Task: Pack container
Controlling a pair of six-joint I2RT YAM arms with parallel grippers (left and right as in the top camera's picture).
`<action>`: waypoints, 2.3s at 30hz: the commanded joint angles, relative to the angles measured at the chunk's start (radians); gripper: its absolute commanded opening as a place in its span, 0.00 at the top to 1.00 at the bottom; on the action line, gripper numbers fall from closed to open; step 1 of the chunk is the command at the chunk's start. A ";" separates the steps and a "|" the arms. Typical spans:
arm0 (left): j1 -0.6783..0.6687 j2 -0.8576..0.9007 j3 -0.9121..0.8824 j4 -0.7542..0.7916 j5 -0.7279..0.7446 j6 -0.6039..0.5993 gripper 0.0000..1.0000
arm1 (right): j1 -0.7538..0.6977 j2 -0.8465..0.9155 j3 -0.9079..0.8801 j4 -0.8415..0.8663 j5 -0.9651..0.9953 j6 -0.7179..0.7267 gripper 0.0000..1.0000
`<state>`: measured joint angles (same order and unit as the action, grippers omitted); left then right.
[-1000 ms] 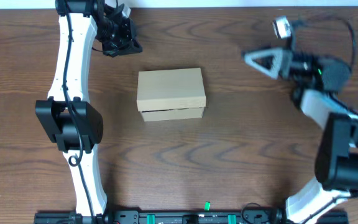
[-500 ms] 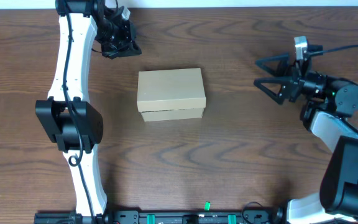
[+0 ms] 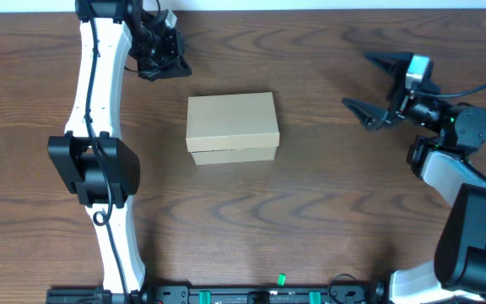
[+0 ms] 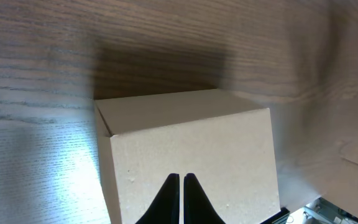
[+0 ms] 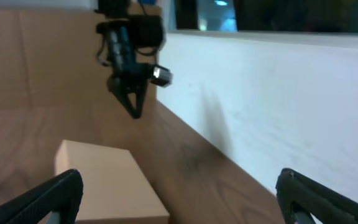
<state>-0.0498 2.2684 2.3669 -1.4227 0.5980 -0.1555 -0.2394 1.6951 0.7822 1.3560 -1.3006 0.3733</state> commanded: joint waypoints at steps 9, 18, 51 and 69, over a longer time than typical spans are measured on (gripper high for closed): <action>0.003 -0.014 0.019 -0.010 -0.011 -0.010 0.94 | 0.018 -0.002 -0.005 -0.752 1.057 -0.455 0.01; -0.001 -0.019 0.021 -0.020 -0.064 -0.044 0.94 | 0.230 -0.040 0.511 -1.578 1.173 -0.673 0.01; -0.116 -0.101 0.020 -0.160 -0.265 -0.042 0.94 | 0.711 0.153 0.841 -1.913 0.877 -0.307 0.99; -0.187 -0.097 -0.265 -0.139 -0.327 -0.043 0.94 | 0.759 0.189 0.832 -2.152 0.889 -0.299 0.99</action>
<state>-0.2375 2.1822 2.1551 -1.5677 0.2893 -0.1905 0.4927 1.8580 1.6173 -0.7860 -0.4103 0.0723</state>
